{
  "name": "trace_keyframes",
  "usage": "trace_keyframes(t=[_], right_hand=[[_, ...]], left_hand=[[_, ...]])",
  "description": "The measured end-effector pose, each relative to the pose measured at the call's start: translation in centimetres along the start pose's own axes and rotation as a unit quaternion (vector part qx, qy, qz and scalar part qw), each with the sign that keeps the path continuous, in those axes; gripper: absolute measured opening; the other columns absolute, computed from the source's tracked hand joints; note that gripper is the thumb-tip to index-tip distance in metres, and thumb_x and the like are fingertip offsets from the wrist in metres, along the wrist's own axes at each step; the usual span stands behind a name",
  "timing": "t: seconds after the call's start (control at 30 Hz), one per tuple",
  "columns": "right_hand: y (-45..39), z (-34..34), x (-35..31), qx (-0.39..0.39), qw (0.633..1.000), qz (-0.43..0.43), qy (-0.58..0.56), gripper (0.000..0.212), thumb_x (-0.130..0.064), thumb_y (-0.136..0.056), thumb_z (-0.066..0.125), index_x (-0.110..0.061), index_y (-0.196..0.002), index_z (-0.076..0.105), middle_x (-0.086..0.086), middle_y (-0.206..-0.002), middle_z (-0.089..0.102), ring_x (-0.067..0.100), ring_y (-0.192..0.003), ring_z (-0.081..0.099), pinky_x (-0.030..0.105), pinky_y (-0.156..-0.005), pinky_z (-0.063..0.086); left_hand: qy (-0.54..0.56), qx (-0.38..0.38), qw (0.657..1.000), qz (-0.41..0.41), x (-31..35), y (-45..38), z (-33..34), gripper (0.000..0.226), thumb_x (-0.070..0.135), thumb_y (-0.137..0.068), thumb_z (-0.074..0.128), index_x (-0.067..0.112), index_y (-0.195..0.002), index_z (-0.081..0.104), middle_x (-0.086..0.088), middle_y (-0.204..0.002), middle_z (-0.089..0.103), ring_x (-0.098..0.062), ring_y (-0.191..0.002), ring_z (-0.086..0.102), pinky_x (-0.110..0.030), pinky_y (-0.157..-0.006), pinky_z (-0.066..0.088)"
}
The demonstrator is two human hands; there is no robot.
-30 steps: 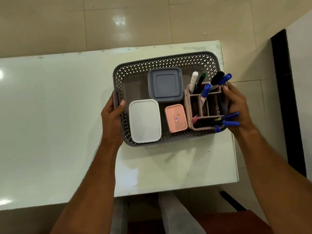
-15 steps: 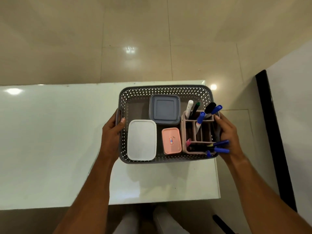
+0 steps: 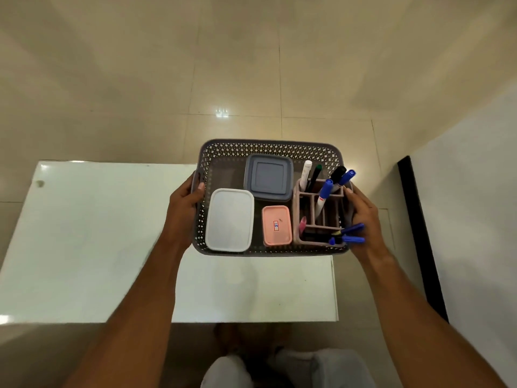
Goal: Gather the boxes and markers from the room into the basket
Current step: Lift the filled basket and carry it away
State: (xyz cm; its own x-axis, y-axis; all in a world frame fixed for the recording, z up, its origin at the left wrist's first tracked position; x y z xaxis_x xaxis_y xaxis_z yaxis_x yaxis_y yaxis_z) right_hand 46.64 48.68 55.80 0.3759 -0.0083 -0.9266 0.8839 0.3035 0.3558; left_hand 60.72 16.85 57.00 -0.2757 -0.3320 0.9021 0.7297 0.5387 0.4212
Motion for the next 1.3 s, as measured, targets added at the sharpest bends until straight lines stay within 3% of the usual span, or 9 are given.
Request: trace_keyframes(t=[0.07,0.37,0.67,0.87,1.13,1.3], right_hand=[[0.6,0.5,-1.4,-0.007,1.000,-0.004,-0.006,0.037,-0.017,-0.113,0.041,-0.006,-0.145,0.057,0.023,-0.137,0.066,0.040,-0.127,0.065,0.040,-0.095,0.063],[-1.8,-1.3,-6.0,-0.043,0.998,0.033,-0.044,0.038,-0.018,-0.111,0.045,-0.013,-0.147,0.058,0.022,-0.145,0.062,0.040,-0.135,0.060,0.049,-0.105,0.055],[-7.6,-5.2,-12.7,-0.131,0.990,0.053,-0.014,0.037,-0.016,-0.110,0.047,-0.014,-0.144,0.062,0.016,-0.140,0.068,0.035,-0.128,0.066,0.037,-0.094,0.063],[-10.7,-7.0,-16.1,-0.176,0.982,0.068,0.015,0.035,-0.019,-0.109,0.051,-0.017,-0.141,0.065,0.016,-0.139,0.068,0.038,-0.129,0.065,0.049,-0.102,0.058],[-14.3,-6.1,-19.0,-0.226,0.972,0.059,0.030,0.034,-0.018,-0.109,0.050,-0.017,-0.139,0.067,0.016,-0.136,0.070,0.035,-0.124,0.069,0.035,-0.088,0.065],[-17.4,-4.8,-20.6,-0.255,0.965,0.048,0.037,0.034,-0.017,-0.110,0.048,-0.019,-0.138,0.068,0.014,-0.135,0.071,0.033,-0.124,0.069,0.033,-0.087,0.064]], left_hand=[[0.002,0.008,1.000,0.001,1.5,1.1,-0.2,0.037,0.007,-0.106,0.045,0.012,-0.139,0.061,-0.004,-0.122,0.075,-0.018,-0.106,0.074,-0.027,-0.082,0.059],[0.031,0.075,0.997,0.006,4.3,4.3,2.7,0.036,0.008,-0.106,0.046,0.013,-0.138,0.062,-0.006,-0.125,0.074,-0.022,-0.110,0.072,-0.029,-0.085,0.061],[0.104,0.150,0.983,0.028,3.4,6.9,10.2,0.036,0.011,-0.107,0.044,0.013,-0.138,0.061,-0.011,-0.131,0.070,-0.025,-0.114,0.069,-0.035,-0.093,0.059],[0.138,0.200,0.970,0.025,3.9,8.2,14.4,0.034,0.012,-0.107,0.046,0.014,-0.136,0.063,-0.011,-0.129,0.071,-0.025,-0.111,0.071,-0.034,-0.090,0.060],[0.151,0.242,0.957,0.045,5.8,7.0,16.7,0.035,0.011,-0.107,0.045,0.014,-0.137,0.063,-0.009,-0.127,0.073,-0.022,-0.108,0.072,-0.030,-0.086,0.061],[0.167,0.269,0.947,0.056,6.5,5.7,17.3,0.035,0.014,-0.107,0.046,0.016,-0.138,0.063,-0.009,-0.130,0.071,-0.028,-0.116,0.069,-0.039,-0.096,0.057]])
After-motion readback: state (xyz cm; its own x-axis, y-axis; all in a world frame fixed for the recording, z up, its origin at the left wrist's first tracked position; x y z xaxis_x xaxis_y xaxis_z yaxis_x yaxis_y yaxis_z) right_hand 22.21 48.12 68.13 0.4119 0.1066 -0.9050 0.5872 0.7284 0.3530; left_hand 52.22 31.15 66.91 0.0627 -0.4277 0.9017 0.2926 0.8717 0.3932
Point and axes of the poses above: each hand's wrist, its own y-axis away from the middle knuckle, its own z-axis out of the palm, x = y × z, the point moved 1 cm from there along -y, towards the middle knuckle
